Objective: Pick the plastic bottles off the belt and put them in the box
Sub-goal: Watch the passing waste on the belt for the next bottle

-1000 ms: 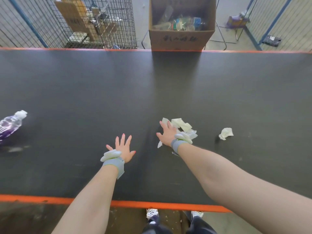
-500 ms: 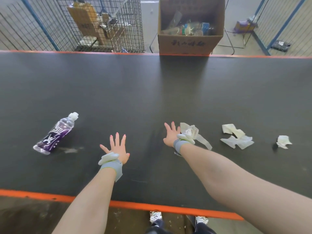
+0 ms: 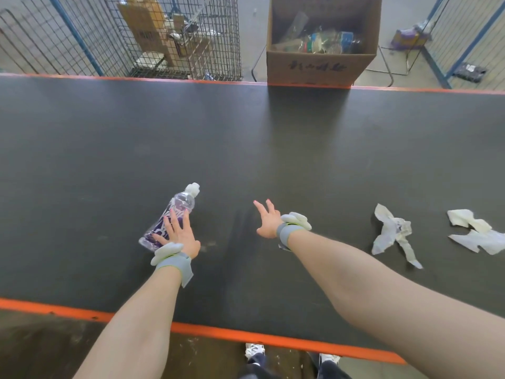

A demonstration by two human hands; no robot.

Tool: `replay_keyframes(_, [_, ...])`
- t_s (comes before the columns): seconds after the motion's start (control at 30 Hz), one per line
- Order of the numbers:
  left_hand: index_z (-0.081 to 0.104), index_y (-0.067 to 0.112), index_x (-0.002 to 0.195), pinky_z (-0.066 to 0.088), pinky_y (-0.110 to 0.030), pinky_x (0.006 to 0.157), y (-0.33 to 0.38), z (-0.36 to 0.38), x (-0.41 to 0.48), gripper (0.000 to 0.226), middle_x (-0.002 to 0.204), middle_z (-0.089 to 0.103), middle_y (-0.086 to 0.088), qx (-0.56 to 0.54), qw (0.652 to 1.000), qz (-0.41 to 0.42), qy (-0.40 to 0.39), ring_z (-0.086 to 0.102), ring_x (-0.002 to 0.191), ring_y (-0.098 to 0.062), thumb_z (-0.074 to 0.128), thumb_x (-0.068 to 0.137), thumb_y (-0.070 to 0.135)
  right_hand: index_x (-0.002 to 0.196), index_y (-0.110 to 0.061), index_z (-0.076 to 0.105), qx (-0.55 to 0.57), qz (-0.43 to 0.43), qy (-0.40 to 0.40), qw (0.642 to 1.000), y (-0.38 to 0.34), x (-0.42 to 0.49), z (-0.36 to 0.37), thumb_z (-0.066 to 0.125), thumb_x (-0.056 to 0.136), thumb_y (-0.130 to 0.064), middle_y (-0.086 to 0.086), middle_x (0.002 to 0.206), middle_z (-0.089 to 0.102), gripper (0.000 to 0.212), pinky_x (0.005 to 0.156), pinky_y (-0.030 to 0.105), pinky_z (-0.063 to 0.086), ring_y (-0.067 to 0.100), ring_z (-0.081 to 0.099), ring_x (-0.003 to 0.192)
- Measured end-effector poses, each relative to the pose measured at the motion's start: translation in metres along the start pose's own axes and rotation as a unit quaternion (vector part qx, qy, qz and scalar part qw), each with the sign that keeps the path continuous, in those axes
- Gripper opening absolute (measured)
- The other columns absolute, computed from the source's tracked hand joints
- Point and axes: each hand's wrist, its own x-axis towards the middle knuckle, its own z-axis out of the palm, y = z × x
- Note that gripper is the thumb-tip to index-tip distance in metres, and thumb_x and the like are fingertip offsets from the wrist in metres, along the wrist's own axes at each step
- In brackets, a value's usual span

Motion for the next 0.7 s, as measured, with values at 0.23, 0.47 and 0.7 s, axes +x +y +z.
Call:
replay_keyframes(0.23, [-0.009, 0.023, 0.152, 0.023, -0.054, 0.113, 0.034, 0.009, 0.02, 0.091, 0.156, 0.008, -0.019, -0.011, 0.996, -0.021, -0.088, 0.019, 0.142, -0.036, 0.058, 0.092, 0.029, 0.152, -0.039, -0.005, 0.013, 0.013, -0.003, 1.0, 0.022, 0.011, -0.017, 0.052, 0.088, -0.016, 0.003, 0.161, -0.009, 0.089, 0.111, 0.045, 0.031, 0.033, 0.023, 0.141])
replay_keyframes(0.47, [0.035, 0.0, 0.134, 0.041, -0.037, 0.1, 0.119, -0.025, 0.05, 0.07, 0.129, 0.052, -0.016, -0.369, 0.919, -0.036, -0.133, 0.052, 0.119, -0.036, 0.067, 0.084, 0.038, 0.152, -0.04, -0.008, 0.006, 0.078, 0.016, 0.997, 0.059, 0.031, -0.054, 0.049, 0.09, -0.017, 0.003, 0.161, -0.005, 0.088, 0.109, 0.043, 0.032, 0.033, 0.028, 0.139])
replay_keyframes(0.7, [0.052, 0.003, 0.123, 0.052, -0.049, 0.092, 0.24, -0.094, 0.136, 0.065, 0.109, 0.065, -0.013, -0.68, 0.702, -0.052, -0.206, 0.066, 0.093, -0.03, 0.069, 0.072, 0.04, 0.153, -0.037, -0.005, 0.047, 0.107, 0.068, 0.991, 0.098, 0.081, -0.135, 0.051, 0.091, -0.023, 0.005, 0.16, -0.005, 0.084, 0.107, 0.043, 0.033, 0.035, 0.035, 0.134])
